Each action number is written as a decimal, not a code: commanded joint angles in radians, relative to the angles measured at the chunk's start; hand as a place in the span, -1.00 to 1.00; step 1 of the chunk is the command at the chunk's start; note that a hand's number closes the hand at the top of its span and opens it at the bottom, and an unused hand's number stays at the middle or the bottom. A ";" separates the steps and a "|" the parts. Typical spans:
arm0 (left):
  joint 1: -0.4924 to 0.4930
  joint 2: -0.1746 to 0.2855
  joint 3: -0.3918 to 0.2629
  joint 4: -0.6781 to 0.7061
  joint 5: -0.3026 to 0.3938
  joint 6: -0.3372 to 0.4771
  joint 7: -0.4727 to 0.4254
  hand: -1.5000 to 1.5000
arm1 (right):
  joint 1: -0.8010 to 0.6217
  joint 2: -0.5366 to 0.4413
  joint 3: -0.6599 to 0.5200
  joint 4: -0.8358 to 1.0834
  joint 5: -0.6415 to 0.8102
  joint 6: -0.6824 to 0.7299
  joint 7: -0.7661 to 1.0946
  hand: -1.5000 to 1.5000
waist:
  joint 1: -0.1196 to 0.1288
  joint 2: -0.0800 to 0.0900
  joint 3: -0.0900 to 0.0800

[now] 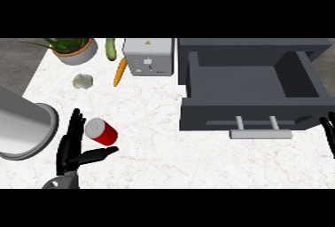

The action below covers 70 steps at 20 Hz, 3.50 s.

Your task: Pick up the can, place it into the drawer and close the drawer

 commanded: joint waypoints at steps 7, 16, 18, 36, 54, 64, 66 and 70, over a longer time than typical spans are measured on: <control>-0.063 0.002 -0.002 0.087 0.021 0.003 -0.025 -1.00 | 0.077 0.043 0.088 -0.024 0.070 -0.037 -0.058 -1.00 | -0.001 0.000 0.000; -0.180 0.036 0.009 0.164 0.040 -0.017 0.004 -1.00 | 0.112 0.043 0.027 -0.105 -0.009 0.033 0.003 -1.00 | -0.003 0.000 0.000; -0.139 0.010 -0.029 0.133 0.023 -0.026 -0.016 -1.00 | -0.004 0.042 0.023 0.040 0.050 0.003 -0.064 -1.00 | 0.003 0.000 0.000; -0.189 -0.023 -0.045 0.120 0.091 -0.074 -0.064 1.00 | 0.077 0.027 -0.027 -0.038 -0.029 0.037 -0.032 -1.00 | -0.002 0.000 0.000; -0.240 0.005 -0.150 -0.330 0.060 -0.011 0.297 1.00 | 0.094 0.033 -0.011 -0.133 -0.055 0.015 0.023 -1.00 | 0.001 -0.002 0.000; -0.499 -0.063 -0.246 -0.413 -0.020 0.098 0.609 1.00 | 0.185 0.044 0.044 -0.162 -0.033 -0.005 -0.034 -1.00 | -0.008 -0.002 0.001; -0.518 -0.081 -0.288 -0.388 -0.040 0.154 0.596 1.00 | 0.104 0.011 -0.055 -0.112 -0.073 0.032 -0.021 -1.00 | -0.005 -0.001 0.000; -0.650 -0.081 -0.371 -0.398 -0.050 0.253 0.698 1.00 | 0.124 0.026 -0.023 -0.178 -0.076 0.010 0.043 -1.00 | -0.011 -0.003 0.000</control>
